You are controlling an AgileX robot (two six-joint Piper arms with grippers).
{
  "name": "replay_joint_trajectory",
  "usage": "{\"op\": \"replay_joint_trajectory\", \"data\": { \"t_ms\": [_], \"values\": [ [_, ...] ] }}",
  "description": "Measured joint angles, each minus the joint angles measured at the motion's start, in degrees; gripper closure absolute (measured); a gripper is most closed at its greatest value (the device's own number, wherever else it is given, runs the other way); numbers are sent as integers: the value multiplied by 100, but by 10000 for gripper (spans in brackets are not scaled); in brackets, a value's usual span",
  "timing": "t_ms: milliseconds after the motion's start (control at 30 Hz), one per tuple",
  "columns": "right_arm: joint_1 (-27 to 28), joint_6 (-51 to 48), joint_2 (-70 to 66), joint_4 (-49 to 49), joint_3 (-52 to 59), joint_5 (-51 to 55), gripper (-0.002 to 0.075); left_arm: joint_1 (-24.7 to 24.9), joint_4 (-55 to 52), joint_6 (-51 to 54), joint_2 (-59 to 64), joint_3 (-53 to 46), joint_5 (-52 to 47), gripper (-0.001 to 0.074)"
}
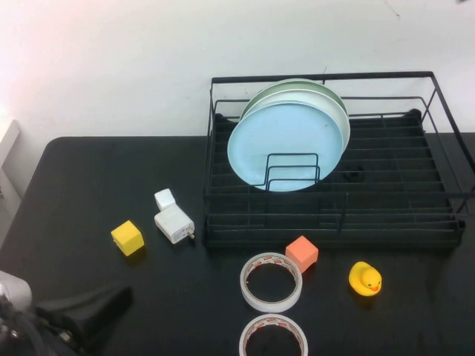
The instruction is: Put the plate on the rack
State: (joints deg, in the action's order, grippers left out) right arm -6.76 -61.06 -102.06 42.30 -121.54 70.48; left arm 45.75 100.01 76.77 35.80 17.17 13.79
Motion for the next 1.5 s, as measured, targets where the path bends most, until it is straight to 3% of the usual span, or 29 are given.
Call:
{"op": "replay_joint_trajectory", "data": {
  "t_ms": [267,567,833,1000,1133,1267,1367,1500],
  "values": [
    [0,-76,1537,282,1353,-160,713,0,68,331,-4,0,1230,736],
    [0,-1254,3895,1468,4159,-1522,713,0,84,346,-13,0,1248,737],
    [0,-1711,5550,2258,5915,-1778,713,0,107,356,-13,0,1248,737],
    [0,-1733,6227,2213,6430,-1529,714,0,118,395,-13,0,1239,737],
    [0,-1702,6543,1837,6469,-746,714,0,128,395,-13,0,1239,737],
    [0,-728,6697,809,6582,6,714,0,128,395,-13,0,1239,737],
    [0,249,6962,310,6837,-103,714,0,128,395,-13,0,1239,737],
    [0,243,7643,41,7279,-1100,714,0,128,395,-13,0,1239,737]
  ]
}}
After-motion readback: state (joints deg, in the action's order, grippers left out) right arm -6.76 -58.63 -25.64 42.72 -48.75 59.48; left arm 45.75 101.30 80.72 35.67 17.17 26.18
